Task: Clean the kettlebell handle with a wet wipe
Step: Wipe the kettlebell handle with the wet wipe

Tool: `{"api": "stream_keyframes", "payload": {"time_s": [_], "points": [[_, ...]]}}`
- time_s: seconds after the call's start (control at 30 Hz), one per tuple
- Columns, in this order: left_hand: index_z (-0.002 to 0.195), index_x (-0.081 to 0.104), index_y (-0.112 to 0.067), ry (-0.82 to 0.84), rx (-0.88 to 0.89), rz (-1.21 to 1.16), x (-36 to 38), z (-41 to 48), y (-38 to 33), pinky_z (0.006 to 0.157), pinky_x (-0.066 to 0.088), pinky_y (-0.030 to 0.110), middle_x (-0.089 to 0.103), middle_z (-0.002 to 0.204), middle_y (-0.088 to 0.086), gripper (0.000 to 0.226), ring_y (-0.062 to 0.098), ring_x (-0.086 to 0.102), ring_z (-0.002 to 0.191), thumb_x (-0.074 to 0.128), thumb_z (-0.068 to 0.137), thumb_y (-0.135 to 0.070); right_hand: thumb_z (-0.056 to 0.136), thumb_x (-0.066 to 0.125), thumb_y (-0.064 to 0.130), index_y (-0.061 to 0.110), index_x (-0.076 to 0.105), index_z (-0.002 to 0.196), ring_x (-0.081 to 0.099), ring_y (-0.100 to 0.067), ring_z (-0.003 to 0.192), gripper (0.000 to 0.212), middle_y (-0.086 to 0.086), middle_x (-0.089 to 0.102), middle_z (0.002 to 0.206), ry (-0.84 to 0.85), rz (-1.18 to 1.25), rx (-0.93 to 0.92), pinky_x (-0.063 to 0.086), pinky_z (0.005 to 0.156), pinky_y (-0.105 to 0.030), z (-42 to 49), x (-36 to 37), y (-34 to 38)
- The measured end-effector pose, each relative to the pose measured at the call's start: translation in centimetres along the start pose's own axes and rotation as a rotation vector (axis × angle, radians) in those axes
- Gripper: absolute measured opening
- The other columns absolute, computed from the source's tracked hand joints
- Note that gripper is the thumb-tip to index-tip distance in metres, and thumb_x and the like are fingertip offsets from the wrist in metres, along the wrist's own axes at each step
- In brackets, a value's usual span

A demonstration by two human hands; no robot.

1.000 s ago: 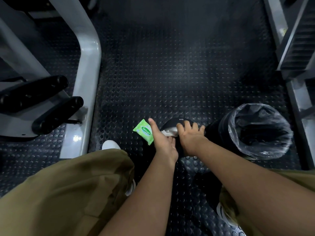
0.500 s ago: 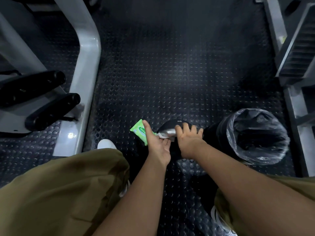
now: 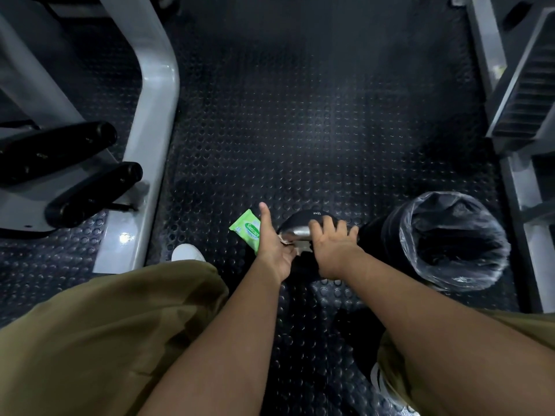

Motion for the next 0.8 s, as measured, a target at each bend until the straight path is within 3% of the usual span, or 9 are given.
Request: {"api": "stream_keyframes", "payload": {"time_s": [0.07, 0.17, 0.3, 0.43, 0.6, 0.73, 0.8], "points": [[0.129, 0.065, 0.0, 0.0, 0.011, -0.05, 0.0, -0.2, -0.2, 0.092, 0.059, 0.038, 0.078, 0.11, 0.017, 0.111, 0.03, 0.076, 0.103, 0.051, 0.074, -0.095, 0.074, 0.081, 0.02, 0.019, 0.004, 0.154, 0.029, -0.04, 0.134, 0.11, -0.013, 0.02, 0.145, -0.004, -0.001, 0.002, 0.018, 0.116, -0.07, 0.1, 0.0, 0.0], [0.144, 0.049, -0.002, -0.015, 0.007, -0.198, 0.3, -0.3, -0.3, 0.106, 0.054, 0.046, 0.074, 0.117, 0.024, 0.118, 0.036, 0.076, 0.106, 0.059, 0.07, -0.094, 0.074, 0.082, 0.016, 0.019, 0.003, 0.155, 0.027, -0.041, 0.137, 0.113, -0.014, 0.018, 0.148, 0.005, 0.004, 0.008, 0.016, 0.118, -0.069, 0.0, -0.2, 0.0], [0.147, 0.047, -0.011, -0.03, -0.059, -0.281, 1.4, -0.1, -0.2, 0.104, 0.055, 0.054, 0.072, 0.121, 0.027, 0.148, 0.044, 0.075, 0.103, 0.076, 0.03, -0.096, 0.075, 0.08, 0.01, 0.018, 0.0, 0.156, 0.026, -0.042, 0.138, 0.114, -0.015, 0.016, 0.15, -0.003, -0.017, 0.006, 0.017, 0.118, -0.07, -0.2, -0.4, 0.1], [0.147, 0.049, -0.008, -0.003, -0.021, -0.319, 1.2, -0.3, 0.2, 0.11, 0.052, 0.048, 0.073, 0.12, 0.025, 0.128, 0.039, 0.074, 0.108, 0.067, 0.056, -0.096, 0.074, 0.08, 0.014, 0.018, 0.003, 0.155, 0.028, -0.04, 0.135, 0.111, -0.014, 0.019, 0.146, -0.009, 0.009, -0.005, 0.018, 0.117, -0.07, -0.1, -0.2, 0.1], [0.153, 0.043, -0.006, 0.043, -0.063, -0.197, 0.0, 0.8, 1.0, 0.113, 0.049, 0.048, 0.072, 0.125, 0.025, 0.148, 0.039, 0.072, 0.113, 0.069, 0.042, -0.1, 0.074, 0.081, 0.022, 0.019, 0.004, 0.154, 0.029, -0.039, 0.134, 0.112, -0.013, 0.019, 0.145, -0.002, 0.009, -0.005, 0.018, 0.116, -0.069, 0.1, -0.1, 0.0], [0.14, 0.047, 0.011, 0.044, -0.063, -0.16, -0.2, -0.8, -0.4, 0.109, 0.05, 0.046, 0.071, 0.118, 0.029, 0.133, 0.04, 0.07, 0.114, 0.054, 0.066, -0.098, 0.075, 0.08, 0.02, 0.019, 0.003, 0.155, 0.03, -0.039, 0.134, 0.111, -0.013, 0.019, 0.146, -0.008, -0.005, 0.008, 0.019, 0.116, -0.068, 0.0, -0.2, 0.0], [0.143, 0.042, 0.016, 0.013, -0.054, -0.161, -0.7, -0.6, -0.8, 0.117, 0.041, 0.045, 0.064, 0.125, 0.032, 0.133, 0.041, 0.06, 0.128, 0.049, 0.072, -0.097, 0.075, 0.08, 0.019, 0.018, 0.004, 0.155, 0.029, -0.039, 0.134, 0.111, -0.013, 0.02, 0.147, -0.012, -0.005, 0.008, 0.019, 0.117, -0.068, 0.0, -0.2, 0.0]]}}
Point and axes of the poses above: each hand's wrist, its own z-axis towards the middle knuckle, its own x-axis out of the palm, y = z × x, the point moved 5 cm from there along z, towards the middle knuckle
